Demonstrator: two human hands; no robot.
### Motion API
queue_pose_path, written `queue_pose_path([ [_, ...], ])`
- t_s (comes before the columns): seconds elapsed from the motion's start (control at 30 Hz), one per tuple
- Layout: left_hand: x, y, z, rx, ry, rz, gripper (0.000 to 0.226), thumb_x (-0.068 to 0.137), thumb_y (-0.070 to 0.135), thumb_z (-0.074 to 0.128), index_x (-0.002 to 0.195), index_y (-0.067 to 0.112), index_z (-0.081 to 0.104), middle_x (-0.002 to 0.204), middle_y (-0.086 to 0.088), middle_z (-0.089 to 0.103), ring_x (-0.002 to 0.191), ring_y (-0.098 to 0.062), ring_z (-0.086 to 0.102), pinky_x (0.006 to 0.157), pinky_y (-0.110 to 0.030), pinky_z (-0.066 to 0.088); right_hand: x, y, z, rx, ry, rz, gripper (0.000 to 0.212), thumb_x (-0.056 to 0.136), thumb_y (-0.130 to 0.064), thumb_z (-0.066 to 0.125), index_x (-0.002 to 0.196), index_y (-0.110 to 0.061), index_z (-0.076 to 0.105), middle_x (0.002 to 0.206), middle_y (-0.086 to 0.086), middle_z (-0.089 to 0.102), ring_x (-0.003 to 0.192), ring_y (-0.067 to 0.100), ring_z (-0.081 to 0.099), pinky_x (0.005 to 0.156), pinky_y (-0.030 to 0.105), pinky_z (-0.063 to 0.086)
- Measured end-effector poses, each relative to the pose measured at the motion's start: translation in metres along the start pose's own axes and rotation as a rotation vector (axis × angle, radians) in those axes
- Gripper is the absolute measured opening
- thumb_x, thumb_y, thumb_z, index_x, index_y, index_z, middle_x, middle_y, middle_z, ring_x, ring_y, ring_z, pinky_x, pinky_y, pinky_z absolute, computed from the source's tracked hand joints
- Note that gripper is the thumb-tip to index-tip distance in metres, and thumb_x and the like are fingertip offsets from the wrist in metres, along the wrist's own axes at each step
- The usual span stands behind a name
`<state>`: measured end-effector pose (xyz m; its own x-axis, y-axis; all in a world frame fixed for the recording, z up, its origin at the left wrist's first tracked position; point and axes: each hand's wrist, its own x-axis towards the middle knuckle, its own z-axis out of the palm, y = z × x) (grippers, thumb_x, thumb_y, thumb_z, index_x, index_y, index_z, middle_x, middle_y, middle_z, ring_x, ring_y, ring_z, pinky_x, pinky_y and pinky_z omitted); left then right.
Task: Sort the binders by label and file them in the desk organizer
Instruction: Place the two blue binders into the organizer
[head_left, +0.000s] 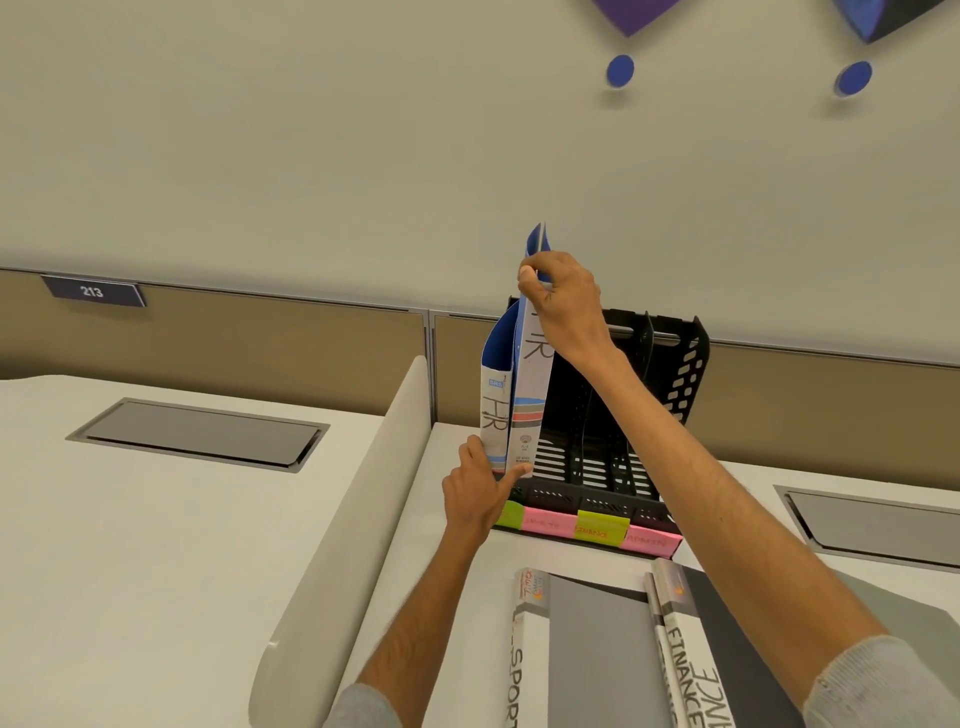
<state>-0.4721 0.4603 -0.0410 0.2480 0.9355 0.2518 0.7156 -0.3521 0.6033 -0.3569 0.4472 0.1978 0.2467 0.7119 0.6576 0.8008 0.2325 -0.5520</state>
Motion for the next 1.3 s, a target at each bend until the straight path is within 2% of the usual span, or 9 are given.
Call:
queue_pose_path([
  [0.2, 0.001, -0.004, 0.002, 0.015, -0.004, 0.018, 0.074, 0.082, 0.073, 0.049, 0.129, 0.017, 0.035, 0.126, -0.002, 0.053, 0.096, -0.017, 0.063, 0.076, -0.028, 0.054, -0.004, 0.003, 0.001, -0.010, 0.084, -0.013, 0.022, 0.096, -0.006, 0.045, 0.086, -0.002, 0.065, 0.094, 0.008, 0.066, 0.081, 0.016, 0.060, 0.069, 0.011, 0.044],
  [0.33, 0.004, -0.005, 0.001, 0.051, 0.000, 0.001, 0.081, 0.079, 0.078, 0.046, 0.129, 0.015, 0.037, 0.122, -0.003, 0.053, 0.095, -0.018, 0.062, 0.075, -0.030, 0.056, -0.007, 0.005, -0.004, -0.049, 0.148, -0.058, 0.023, 0.097, -0.005, 0.045, 0.088, -0.001, 0.066, 0.090, 0.008, 0.068, 0.076, 0.011, 0.059, 0.067, 0.000, 0.041],
  [0.57, 0.008, 0.002, 0.000, 0.011, 0.002, -0.013, 0.082, 0.082, 0.075, 0.046, 0.135, 0.014, 0.035, 0.131, -0.004, 0.050, 0.103, -0.020, 0.062, 0.078, -0.031, 0.053, -0.010, -0.006, -0.013, -0.111, 0.301, -0.126, 0.021, 0.096, -0.002, 0.045, 0.089, 0.001, 0.065, 0.097, 0.011, 0.068, 0.074, 0.012, 0.057, 0.066, -0.003, 0.034],
  [0.7, 0.000, -0.003, 0.008, -0.015, 0.017, -0.031, 0.074, 0.086, 0.068, 0.050, 0.133, 0.014, 0.034, 0.132, -0.005, 0.048, 0.105, -0.019, 0.062, 0.079, -0.033, 0.054, -0.037, -0.008, -0.001, -0.102, 0.325, -0.107, 0.020, 0.098, -0.003, 0.047, 0.100, 0.004, 0.065, 0.122, 0.018, 0.057, 0.080, 0.008, 0.054, 0.064, -0.005, 0.038],
  [0.8, -0.008, -0.003, 0.013, -0.076, 0.025, -0.039, 0.073, 0.087, 0.064, 0.052, 0.135, 0.014, 0.032, 0.134, -0.006, 0.046, 0.110, -0.021, 0.061, 0.082, -0.036, 0.058, -0.045, -0.004, -0.001, -0.130, 0.361, -0.039, 0.018, 0.096, -0.004, 0.049, 0.104, 0.002, 0.064, 0.136, 0.020, 0.045, 0.074, 0.011, 0.057, 0.054, 0.002, 0.039],
  [0.97, -0.010, 0.010, 0.012, 0.012, 0.044, -0.086, 0.097, 0.074, 0.078, 0.056, 0.137, 0.009, 0.032, 0.126, -0.007, 0.048, 0.105, -0.022, 0.063, 0.077, -0.034, 0.055, -0.036, 0.003, -0.010, -0.160, 0.399, 0.068, 0.019, 0.095, -0.004, 0.051, 0.108, 0.001, 0.064, 0.143, 0.019, 0.038, 0.074, 0.025, 0.066, 0.060, 0.026, 0.055],
  [1.1, -0.002, 0.025, 0.012, 0.016, 0.040, -0.177, 0.090, 0.072, 0.072, 0.063, 0.127, 0.008, 0.033, 0.112, -0.006, 0.049, 0.096, -0.022, 0.064, 0.068, -0.027, 0.051, -0.035, 0.005, -0.010, -0.161, 0.371, 0.049, 0.020, 0.096, -0.005, 0.050, 0.109, 0.000, 0.064, 0.142, 0.018, 0.039, 0.071, 0.021, 0.065, 0.058, 0.017, 0.047],
  [1.2, 0.000, 0.023, 0.015, 0.005, 0.040, -0.191, 0.087, 0.074, 0.068, 0.065, 0.127, 0.008, 0.032, 0.113, -0.007, 0.049, 0.098, -0.021, 0.063, 0.071, -0.027, 0.053, -0.035, 0.008, -0.009, -0.141, 0.336, 0.017, 0.021, 0.096, -0.006, 0.050, 0.109, 0.000, 0.065, 0.142, 0.017, 0.040, 0.067, 0.013, 0.058, 0.056, 0.005, 0.038],
  [1.3, 0.001, 0.025, 0.019, -0.010, 0.057, -0.215, 0.086, 0.074, 0.065, 0.068, 0.127, 0.008, 0.031, 0.114, -0.008, 0.048, 0.100, -0.022, 0.063, 0.075, -0.028, 0.056, -0.038, 0.010, -0.007, -0.114, 0.313, -0.013, 0.024, 0.099, -0.010, 0.045, 0.108, 0.000, 0.065, 0.139, 0.017, 0.042, 0.069, 0.009, 0.054, 0.054, 0.001, 0.039],
])
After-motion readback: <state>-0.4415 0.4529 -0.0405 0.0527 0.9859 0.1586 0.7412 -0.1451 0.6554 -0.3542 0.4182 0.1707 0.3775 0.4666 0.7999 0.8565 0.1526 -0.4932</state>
